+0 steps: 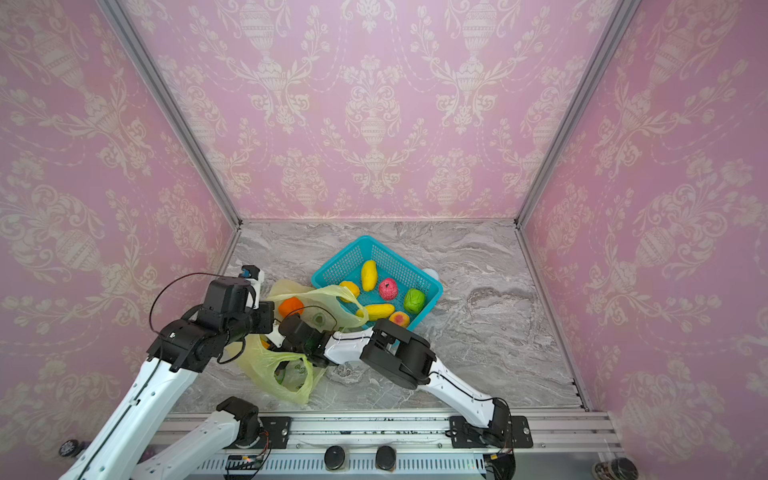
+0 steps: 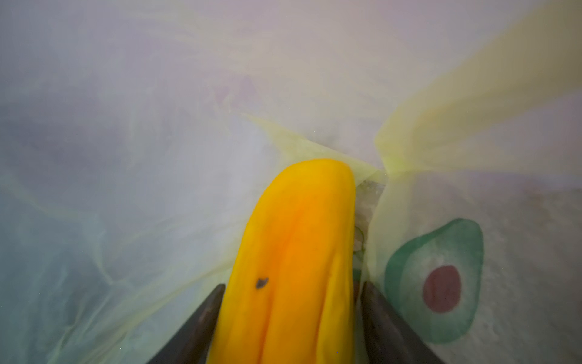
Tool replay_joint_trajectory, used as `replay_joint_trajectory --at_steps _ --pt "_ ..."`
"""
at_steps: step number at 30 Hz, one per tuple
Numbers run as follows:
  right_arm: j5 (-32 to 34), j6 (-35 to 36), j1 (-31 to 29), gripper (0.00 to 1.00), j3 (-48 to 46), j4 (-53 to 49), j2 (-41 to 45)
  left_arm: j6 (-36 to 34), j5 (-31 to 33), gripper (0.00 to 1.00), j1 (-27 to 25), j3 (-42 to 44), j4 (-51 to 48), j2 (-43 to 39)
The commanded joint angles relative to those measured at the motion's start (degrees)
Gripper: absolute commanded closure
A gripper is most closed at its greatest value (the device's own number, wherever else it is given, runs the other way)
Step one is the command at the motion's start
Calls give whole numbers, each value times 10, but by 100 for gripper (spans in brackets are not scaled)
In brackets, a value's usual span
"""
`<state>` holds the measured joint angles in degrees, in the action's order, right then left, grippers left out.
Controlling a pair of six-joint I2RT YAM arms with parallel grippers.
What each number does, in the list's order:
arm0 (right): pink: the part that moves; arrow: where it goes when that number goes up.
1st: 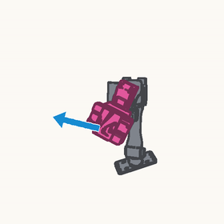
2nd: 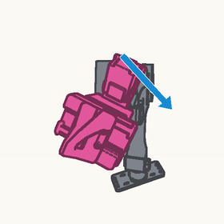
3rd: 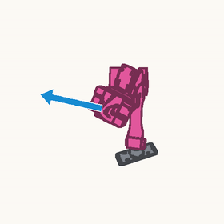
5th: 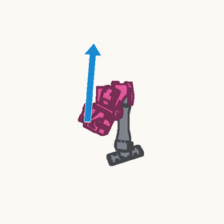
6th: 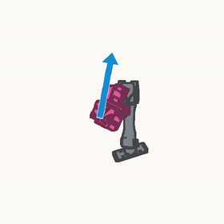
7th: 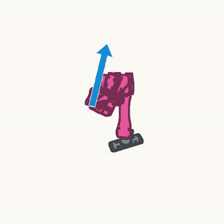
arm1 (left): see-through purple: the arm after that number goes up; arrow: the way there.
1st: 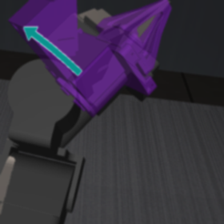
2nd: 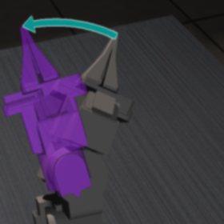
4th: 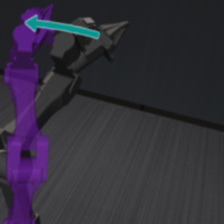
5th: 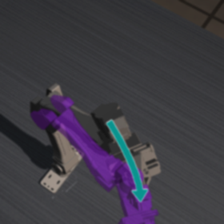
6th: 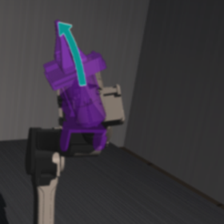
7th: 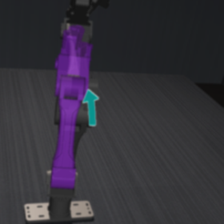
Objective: Untie the knot of the plastic bag and take out the fruit
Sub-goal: 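Lower the right gripper into the bag around the papaya-like fruit, then close the right gripper on the papaya-like fruit and pull upward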
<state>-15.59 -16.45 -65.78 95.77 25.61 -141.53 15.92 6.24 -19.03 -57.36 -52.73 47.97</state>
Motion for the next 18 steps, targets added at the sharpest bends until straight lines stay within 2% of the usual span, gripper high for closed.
replay_joint_trajectory --at_steps 1,9,18 --pt "25 -1 -5 41 -22 4 17 3 -9 100 -4 6 4 -9" --pt "21 -17 -1 64 -143 98 115 3 -7 100 -4 6 3 -7" --pt "26 -21 8 68 -324 234 245 3 -6 100 -4 6 3 -7"
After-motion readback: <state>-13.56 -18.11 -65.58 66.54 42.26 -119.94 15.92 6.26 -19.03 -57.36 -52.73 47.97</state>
